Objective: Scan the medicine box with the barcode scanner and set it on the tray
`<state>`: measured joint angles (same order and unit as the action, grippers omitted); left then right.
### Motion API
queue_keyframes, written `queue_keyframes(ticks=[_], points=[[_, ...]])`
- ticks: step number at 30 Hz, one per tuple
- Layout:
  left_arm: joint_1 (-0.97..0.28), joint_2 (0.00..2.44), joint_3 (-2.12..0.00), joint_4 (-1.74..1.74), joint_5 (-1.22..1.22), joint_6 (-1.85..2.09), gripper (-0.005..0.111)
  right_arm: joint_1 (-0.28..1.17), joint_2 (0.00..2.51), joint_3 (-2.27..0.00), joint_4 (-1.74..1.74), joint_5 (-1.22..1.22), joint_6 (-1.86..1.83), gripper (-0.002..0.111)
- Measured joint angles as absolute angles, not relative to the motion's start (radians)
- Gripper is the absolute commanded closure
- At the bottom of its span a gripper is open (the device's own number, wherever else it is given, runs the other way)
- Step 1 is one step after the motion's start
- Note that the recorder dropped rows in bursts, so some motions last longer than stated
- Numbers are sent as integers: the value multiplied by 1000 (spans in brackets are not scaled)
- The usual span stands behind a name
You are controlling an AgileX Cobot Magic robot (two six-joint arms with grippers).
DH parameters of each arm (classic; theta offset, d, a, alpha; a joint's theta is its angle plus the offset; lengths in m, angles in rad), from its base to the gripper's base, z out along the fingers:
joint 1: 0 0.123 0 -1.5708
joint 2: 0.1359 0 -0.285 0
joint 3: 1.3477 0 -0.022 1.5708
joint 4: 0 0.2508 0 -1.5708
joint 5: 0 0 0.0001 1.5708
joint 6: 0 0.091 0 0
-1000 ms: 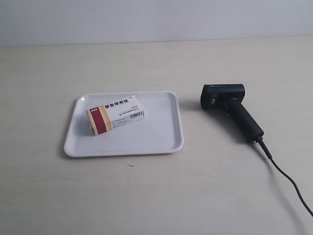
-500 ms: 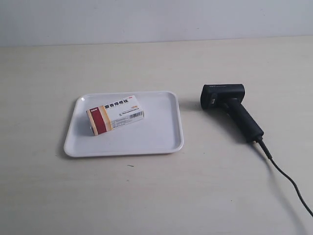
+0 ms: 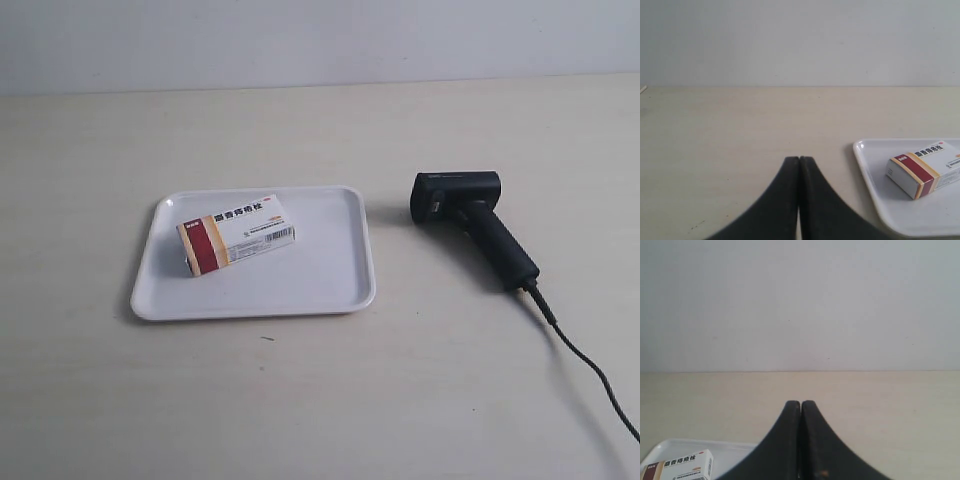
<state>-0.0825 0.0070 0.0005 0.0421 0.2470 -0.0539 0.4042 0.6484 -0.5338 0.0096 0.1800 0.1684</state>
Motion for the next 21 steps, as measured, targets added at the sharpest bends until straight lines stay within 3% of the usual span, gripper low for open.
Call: queue_keyframes(ticks=[6, 12, 18, 21], points=[[-83, 7, 1, 42, 249, -54, 105, 404, 571, -439, 80, 140, 168, 108], [-83, 7, 1, 42, 249, -54, 105, 404, 235, -27, 80, 42, 168, 108], [-83, 7, 1, 42, 249, -56, 105, 396, 99, -4, 80, 117, 168, 108], [-83, 7, 1, 42, 249, -56, 105, 320, 49, -4, 80, 121, 168, 108]])
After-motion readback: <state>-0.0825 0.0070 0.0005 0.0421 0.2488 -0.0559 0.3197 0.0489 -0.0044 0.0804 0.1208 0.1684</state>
